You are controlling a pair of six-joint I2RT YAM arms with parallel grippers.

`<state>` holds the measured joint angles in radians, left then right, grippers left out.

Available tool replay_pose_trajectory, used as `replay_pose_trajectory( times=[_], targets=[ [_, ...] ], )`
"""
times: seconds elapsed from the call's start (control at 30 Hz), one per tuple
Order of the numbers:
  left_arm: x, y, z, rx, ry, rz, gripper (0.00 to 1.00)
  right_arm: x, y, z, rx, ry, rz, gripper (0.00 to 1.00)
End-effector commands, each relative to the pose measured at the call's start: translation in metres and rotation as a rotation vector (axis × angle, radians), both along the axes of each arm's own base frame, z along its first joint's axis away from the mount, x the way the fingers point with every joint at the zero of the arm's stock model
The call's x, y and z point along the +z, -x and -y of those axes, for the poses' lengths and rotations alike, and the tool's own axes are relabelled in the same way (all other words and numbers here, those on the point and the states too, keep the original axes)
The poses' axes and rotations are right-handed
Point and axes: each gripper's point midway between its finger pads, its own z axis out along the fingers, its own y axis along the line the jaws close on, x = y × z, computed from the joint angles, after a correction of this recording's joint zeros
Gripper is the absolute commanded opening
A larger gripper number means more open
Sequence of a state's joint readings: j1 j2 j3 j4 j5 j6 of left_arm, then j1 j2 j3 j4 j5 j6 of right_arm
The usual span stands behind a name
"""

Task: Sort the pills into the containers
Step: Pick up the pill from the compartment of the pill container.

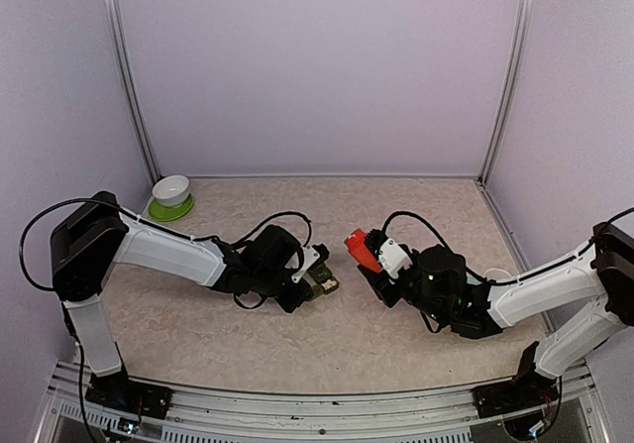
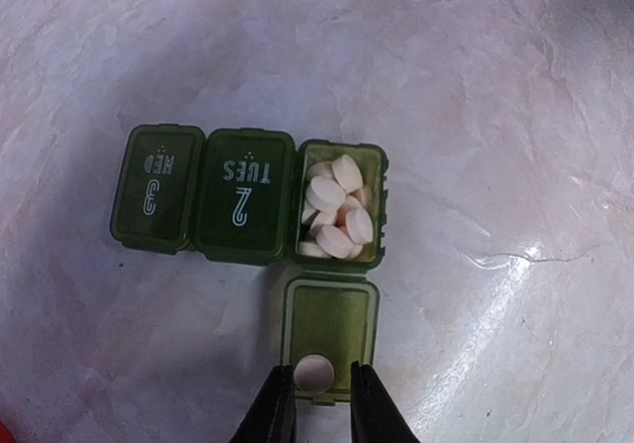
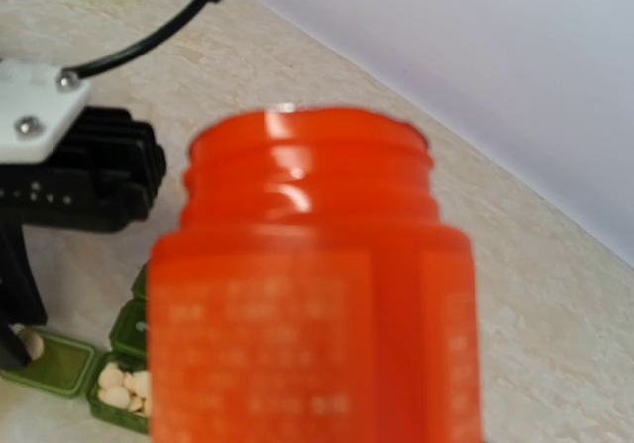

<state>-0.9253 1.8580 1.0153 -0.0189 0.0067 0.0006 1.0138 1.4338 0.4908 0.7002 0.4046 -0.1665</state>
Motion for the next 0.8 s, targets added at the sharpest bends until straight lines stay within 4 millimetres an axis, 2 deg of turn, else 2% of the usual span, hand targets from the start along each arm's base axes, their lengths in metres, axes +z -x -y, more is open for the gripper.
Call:
replay_pose_trajectory(
  times=[0.0, 0.33, 0.43, 0.77],
  targets=[
    [-0.0105, 0.0047, 0.0001, -0.005, -0.026, -0.011, 0.2, 0.0102, -0.0057, -0.003, -0.01, -0.034, 0.011, 0.44],
    [-0.0163, 0.0034, -0.002, 0.003, -0.039, -0.007, 0.19, 0.0099, -0.0056, -0.0024, -0.012, -0.033, 0.011, 0.44],
    [-0.017, 0.0027, -0.0019, 0.005, -0.038, -0.003, 0.14, 0.0108, -0.0057, -0.0025, -0.011, -0.036, 0.011, 0.44],
    [-0.0146, 0.0021, 0.0006, 0.001, -0.026, 0.0, 0.08, 0.0102, -0.0057, -0.0022, -0.013, -0.034, 0.01, 0.44]
  ],
)
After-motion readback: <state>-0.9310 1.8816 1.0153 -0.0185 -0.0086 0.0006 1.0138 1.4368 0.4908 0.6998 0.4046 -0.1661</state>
